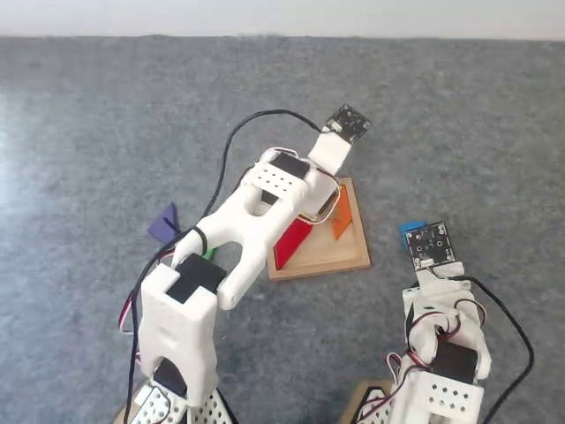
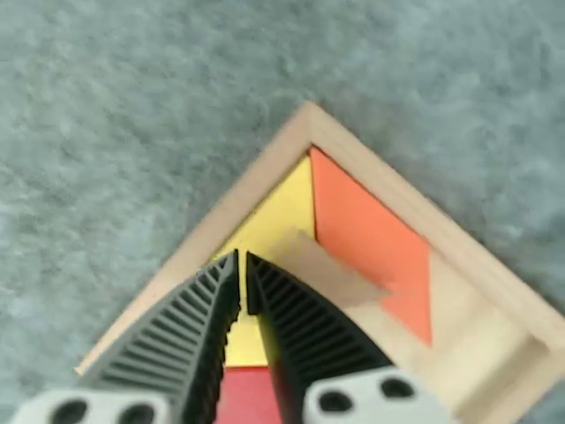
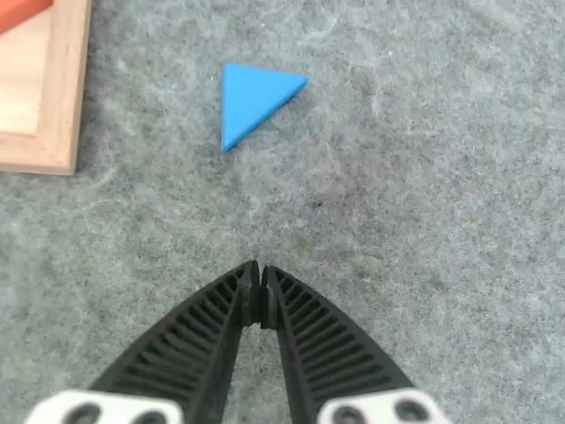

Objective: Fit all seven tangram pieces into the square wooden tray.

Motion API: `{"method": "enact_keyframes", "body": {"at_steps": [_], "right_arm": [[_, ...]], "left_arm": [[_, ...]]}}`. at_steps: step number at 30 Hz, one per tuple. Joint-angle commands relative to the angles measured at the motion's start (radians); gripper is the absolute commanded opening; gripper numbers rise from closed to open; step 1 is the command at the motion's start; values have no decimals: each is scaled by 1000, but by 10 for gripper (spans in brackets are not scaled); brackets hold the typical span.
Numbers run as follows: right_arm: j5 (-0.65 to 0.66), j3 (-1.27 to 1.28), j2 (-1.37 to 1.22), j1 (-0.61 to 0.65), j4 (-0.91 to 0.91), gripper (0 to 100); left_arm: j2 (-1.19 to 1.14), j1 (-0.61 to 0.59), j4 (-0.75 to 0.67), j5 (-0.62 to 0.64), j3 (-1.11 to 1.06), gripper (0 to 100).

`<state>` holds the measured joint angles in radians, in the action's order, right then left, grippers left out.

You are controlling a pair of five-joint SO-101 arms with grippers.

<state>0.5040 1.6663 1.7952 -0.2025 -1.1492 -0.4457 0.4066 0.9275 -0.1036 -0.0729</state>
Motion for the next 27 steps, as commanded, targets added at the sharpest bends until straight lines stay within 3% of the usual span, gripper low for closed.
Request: {"method": "enact_keyframes", "body": {"at_steps": [1,13,27], "right_arm": [[14,18,8,10,-4,9],[14,18,8,10,-4,9],[14,18,8,10,-4,9]], "left_arm": [[78,8,-15,-11,-19,13],[83,18,-5,-6,-143,13],[347,68,-17,-11,-343,13]]}}
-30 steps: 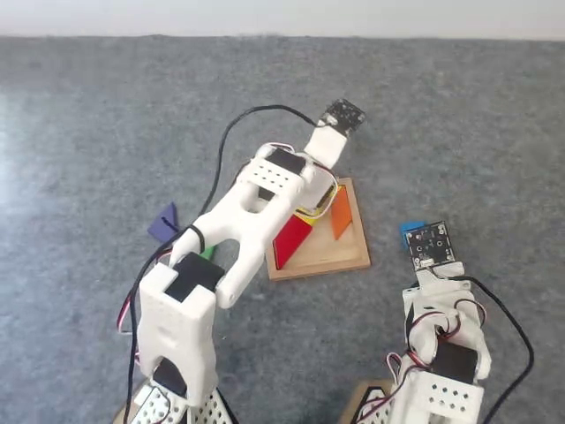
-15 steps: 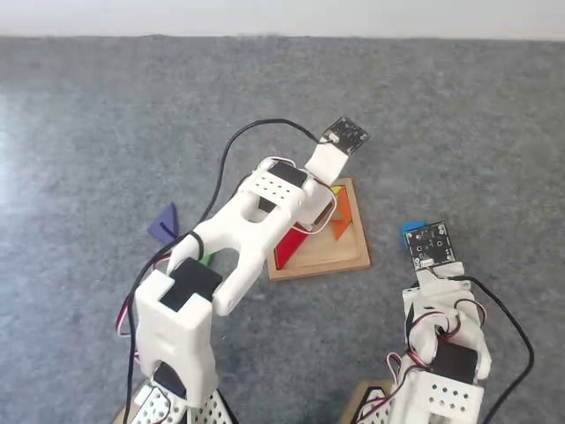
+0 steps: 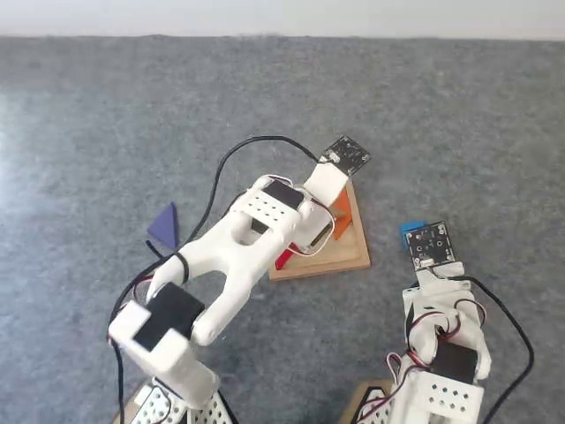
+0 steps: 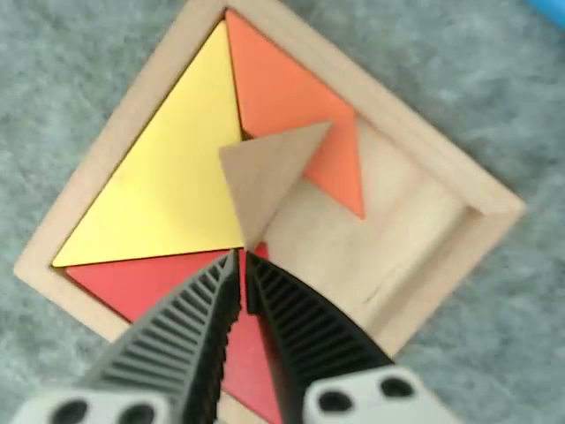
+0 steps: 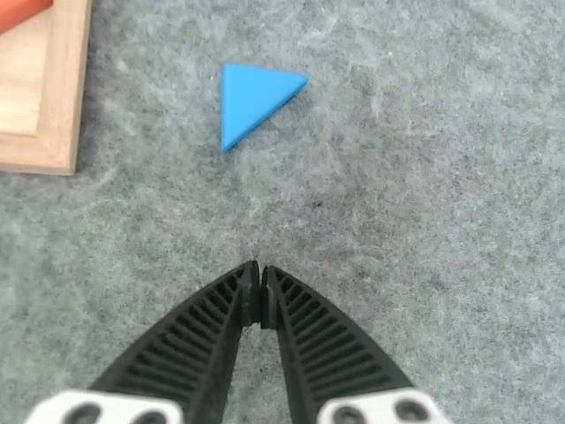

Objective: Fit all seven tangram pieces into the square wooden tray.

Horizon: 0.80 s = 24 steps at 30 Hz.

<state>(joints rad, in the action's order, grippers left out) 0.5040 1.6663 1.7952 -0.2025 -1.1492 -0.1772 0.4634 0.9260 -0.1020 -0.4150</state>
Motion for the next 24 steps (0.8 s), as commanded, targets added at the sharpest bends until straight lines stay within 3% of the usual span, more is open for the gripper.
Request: {"method": "enact_keyframes", "body": {"at_steps": [1,9,24], "right_arm": [[14,18,8,10,-4,9],[14,18,8,8,-4,9],[14,18,8,8,-4,9]], "left_arm": [[78,5,-26,-12,-4,13],[77,-54,-98,-12,-1,13],[15,-49,-137,-12,15,13]]}}
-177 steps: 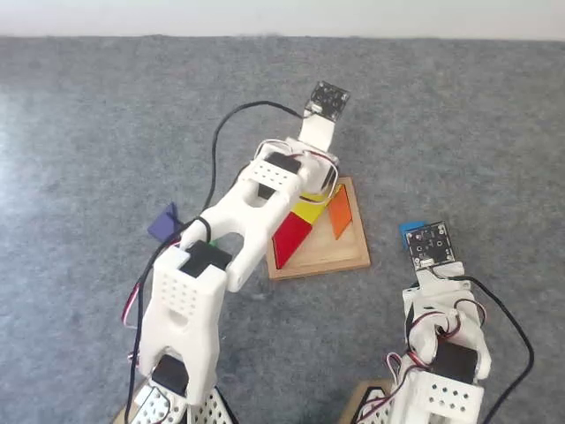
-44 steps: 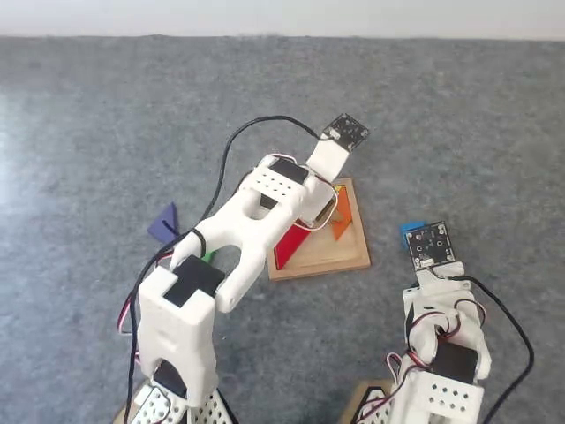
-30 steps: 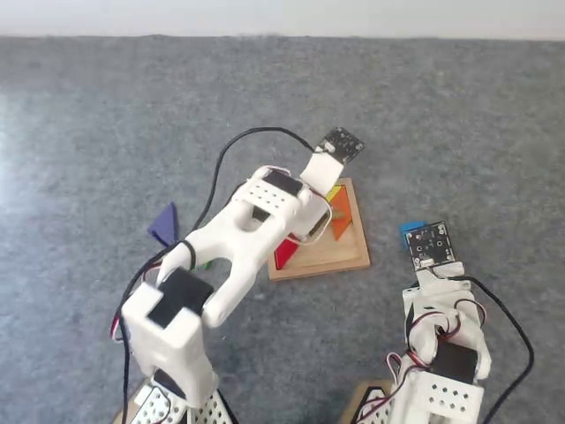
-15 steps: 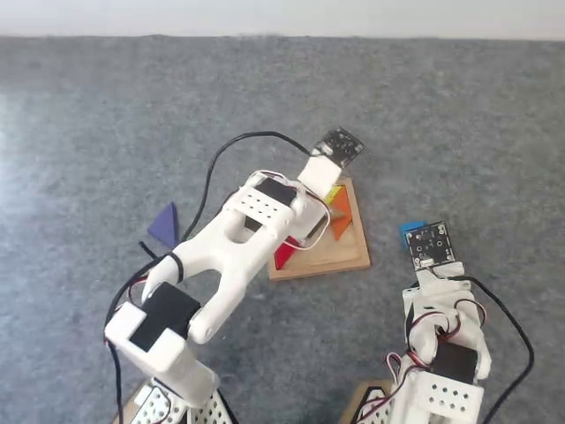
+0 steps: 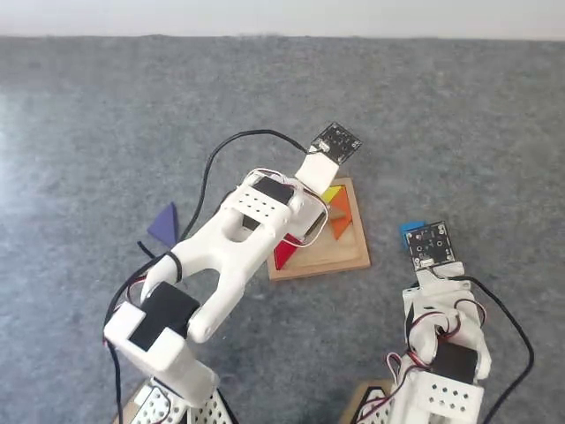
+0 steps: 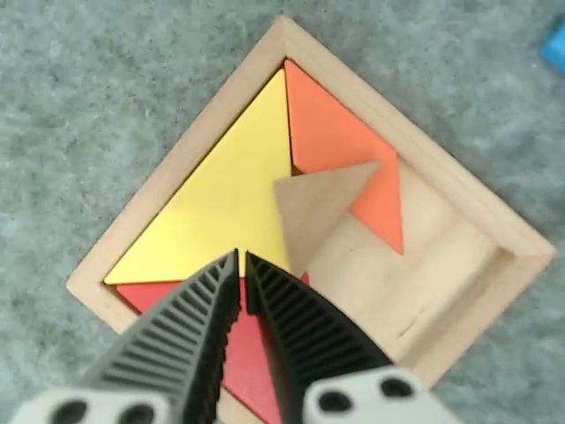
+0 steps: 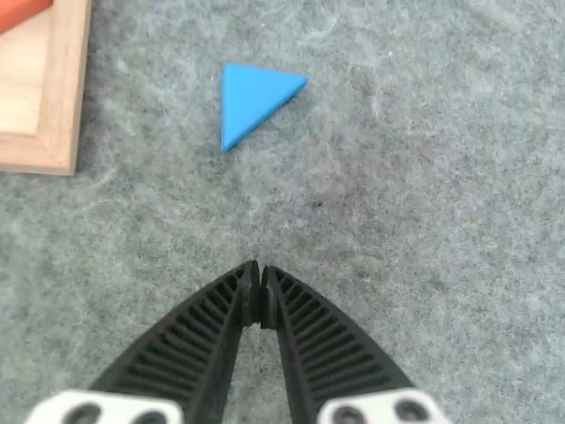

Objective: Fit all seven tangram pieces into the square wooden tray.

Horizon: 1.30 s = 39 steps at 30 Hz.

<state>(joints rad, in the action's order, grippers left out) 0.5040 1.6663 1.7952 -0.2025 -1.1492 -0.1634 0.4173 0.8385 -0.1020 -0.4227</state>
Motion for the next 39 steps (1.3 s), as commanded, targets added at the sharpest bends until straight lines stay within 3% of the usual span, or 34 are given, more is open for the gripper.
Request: {"method": "enact_keyframes", "body": {"at_steps": [1,10,19,30,36,39], "right_arm": [[14,18,8,8,-4,9],[14,18,8,8,-4,9],[14,18,8,8,-4,9],[14,18,8,8,-4,9],[14,18,8,10,-4,9],[14,18,8,10,-2,9]], "left_arm": [[-21,-2,-55,-12,30,13],[-63,18,-49,-12,53,13],[-61,178,-37,6,50,13],[-46,129,-17,101,51,13],[133,120,25,161,45,12],[187,124,-20,121,44,12]]}}
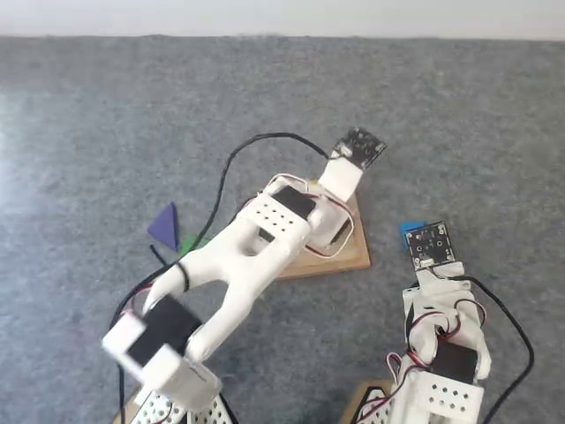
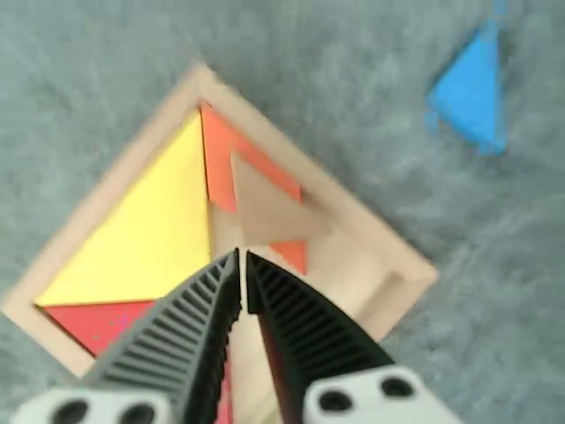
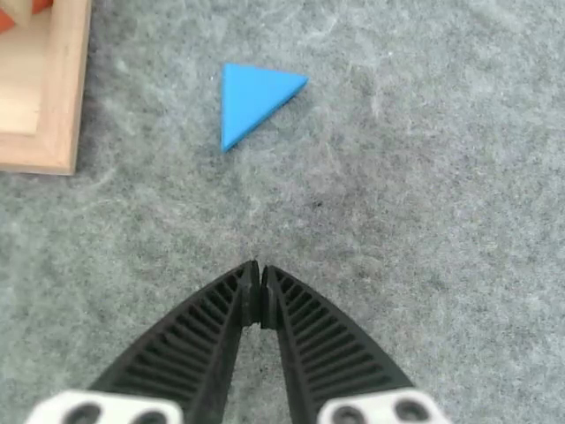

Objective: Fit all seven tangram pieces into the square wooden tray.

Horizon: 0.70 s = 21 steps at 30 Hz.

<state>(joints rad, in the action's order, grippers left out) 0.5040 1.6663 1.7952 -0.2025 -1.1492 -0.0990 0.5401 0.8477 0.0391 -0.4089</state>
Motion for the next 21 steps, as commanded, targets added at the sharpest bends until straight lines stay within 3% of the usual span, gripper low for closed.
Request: {"method": "enact_keyframes", "body": {"at_steps": [1,6,11,21], "right_arm": [[14,18,8,10,-2,9],[14,18,8,10,-2,9],[14,18,8,10,-2,9],[14,18,8,10,-1,9]], "left_arm": [[124,2,-51,-32,31,12],[72,5,-195,-63,8,13],[-100,26,-276,-170,16,13],[-247,83,-232,-163,145,13]]}}
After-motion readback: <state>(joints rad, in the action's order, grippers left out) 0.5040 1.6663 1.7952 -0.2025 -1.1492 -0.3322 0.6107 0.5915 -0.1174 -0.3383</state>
